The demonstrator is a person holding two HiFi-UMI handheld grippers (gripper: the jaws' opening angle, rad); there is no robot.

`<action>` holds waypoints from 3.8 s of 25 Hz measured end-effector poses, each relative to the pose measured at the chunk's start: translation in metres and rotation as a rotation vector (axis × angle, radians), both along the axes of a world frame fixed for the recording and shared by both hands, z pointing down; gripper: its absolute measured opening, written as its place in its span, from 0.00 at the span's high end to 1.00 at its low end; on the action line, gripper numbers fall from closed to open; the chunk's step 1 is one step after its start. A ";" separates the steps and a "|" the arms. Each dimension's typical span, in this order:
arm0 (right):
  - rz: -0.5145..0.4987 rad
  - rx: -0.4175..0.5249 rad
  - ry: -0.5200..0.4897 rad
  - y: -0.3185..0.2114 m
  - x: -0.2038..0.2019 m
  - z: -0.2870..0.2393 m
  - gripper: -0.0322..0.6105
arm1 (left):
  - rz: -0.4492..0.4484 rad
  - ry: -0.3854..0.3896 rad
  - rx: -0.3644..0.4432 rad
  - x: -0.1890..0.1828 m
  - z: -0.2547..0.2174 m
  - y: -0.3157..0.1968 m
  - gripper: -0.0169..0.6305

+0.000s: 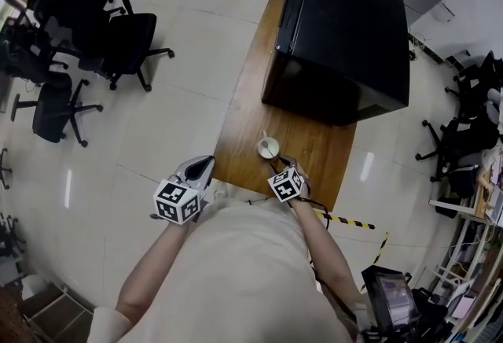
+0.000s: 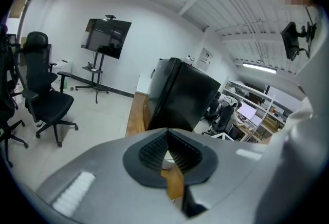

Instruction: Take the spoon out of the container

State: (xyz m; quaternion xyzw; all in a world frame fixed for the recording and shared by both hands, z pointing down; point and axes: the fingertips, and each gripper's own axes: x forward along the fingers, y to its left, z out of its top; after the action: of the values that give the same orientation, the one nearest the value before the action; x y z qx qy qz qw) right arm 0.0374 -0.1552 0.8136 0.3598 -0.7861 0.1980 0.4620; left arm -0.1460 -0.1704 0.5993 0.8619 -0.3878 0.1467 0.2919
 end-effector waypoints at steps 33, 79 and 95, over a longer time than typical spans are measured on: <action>0.055 0.108 -0.141 -0.017 0.012 -0.074 0.76 | -0.026 0.017 -0.016 0.018 0.006 0.004 0.99; 0.184 0.038 -0.080 0.021 0.143 -0.010 0.76 | -0.028 -0.048 -0.017 0.049 0.001 0.012 0.99; 0.205 -0.138 0.040 0.073 0.143 0.069 0.76 | -0.028 -0.051 -0.032 0.046 0.003 0.022 0.99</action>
State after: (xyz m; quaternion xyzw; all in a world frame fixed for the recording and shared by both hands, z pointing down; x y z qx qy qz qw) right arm 0.1809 -0.0817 0.8827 0.4094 -0.7203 0.2905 0.4786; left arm -0.0997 -0.1481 0.6024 0.8477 -0.4047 0.1707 0.2975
